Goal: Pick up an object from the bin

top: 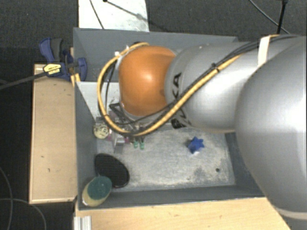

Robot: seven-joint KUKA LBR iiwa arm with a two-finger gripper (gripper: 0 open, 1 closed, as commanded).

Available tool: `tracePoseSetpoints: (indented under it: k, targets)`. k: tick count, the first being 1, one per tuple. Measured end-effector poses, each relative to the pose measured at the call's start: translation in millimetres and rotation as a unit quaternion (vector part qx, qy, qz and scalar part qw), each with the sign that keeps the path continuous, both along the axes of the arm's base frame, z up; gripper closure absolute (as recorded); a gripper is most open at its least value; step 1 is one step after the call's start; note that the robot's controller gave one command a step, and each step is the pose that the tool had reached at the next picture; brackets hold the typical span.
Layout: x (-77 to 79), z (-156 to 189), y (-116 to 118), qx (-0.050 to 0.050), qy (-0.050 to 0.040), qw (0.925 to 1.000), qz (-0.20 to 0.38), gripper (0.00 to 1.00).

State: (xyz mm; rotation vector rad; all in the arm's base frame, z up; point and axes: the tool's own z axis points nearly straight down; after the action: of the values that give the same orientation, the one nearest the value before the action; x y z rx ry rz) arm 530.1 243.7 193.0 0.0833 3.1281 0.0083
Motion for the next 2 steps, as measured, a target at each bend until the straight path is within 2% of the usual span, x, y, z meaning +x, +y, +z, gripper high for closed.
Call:
tracePoseSetpoints:
  k: [1,2]
  targets:
    - [-3.1,-5,-1,-0.002,0.0051,1.0,0.001,0.0]
    - [-12.6,-116,-59,-0.004,0.0088,0.9982,0.059,0.0]
